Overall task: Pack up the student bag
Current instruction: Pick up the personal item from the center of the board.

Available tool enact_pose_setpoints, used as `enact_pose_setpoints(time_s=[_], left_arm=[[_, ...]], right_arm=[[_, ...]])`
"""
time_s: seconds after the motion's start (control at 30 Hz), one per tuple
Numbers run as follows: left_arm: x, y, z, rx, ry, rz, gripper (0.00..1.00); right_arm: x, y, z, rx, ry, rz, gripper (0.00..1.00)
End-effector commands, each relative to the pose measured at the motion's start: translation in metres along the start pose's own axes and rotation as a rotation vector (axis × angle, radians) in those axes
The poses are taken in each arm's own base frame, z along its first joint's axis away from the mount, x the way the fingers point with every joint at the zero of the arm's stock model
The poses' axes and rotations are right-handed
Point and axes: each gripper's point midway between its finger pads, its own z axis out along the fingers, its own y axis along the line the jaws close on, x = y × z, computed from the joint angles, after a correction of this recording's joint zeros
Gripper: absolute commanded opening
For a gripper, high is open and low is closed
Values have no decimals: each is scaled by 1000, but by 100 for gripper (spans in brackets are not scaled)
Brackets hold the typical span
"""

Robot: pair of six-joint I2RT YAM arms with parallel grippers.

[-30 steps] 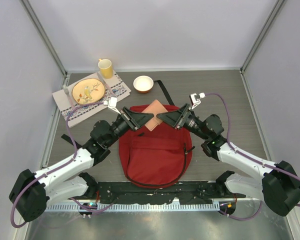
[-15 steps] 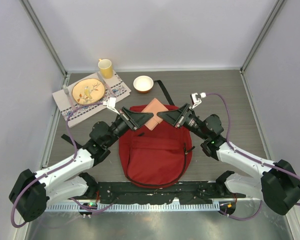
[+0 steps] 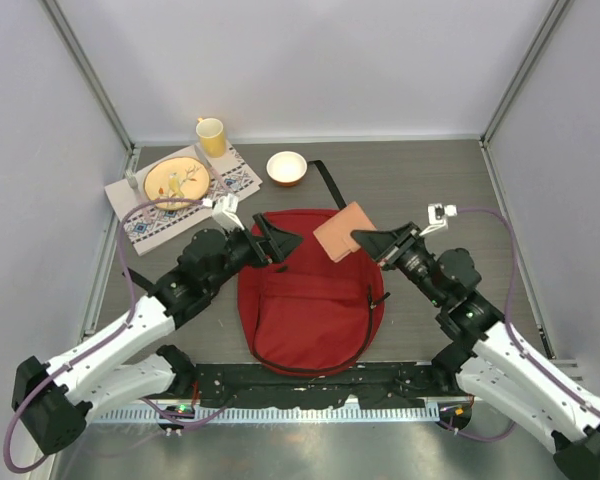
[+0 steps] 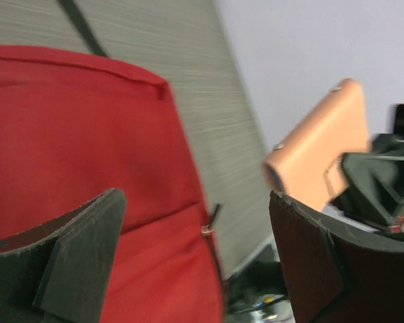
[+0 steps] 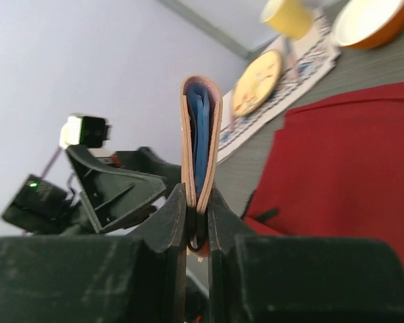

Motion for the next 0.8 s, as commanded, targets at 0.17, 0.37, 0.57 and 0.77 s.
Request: enact_pose_setpoints(time_s=[0.17, 0.37, 0.57, 0.77], left_arm=[[15, 62, 19, -322, 330, 502, 100], [28, 70, 42, -338, 502, 655, 100], [47, 84, 46, -350, 603, 736, 100], [61, 93, 48, -363, 663, 806, 99]], right_arm=[[-28, -56, -50, 340, -143, -113, 1], [-46, -53, -66, 392, -206, -144, 1], [-61, -47, -80, 421, -250, -182, 1], [-58, -51, -80, 430, -243, -182, 1]])
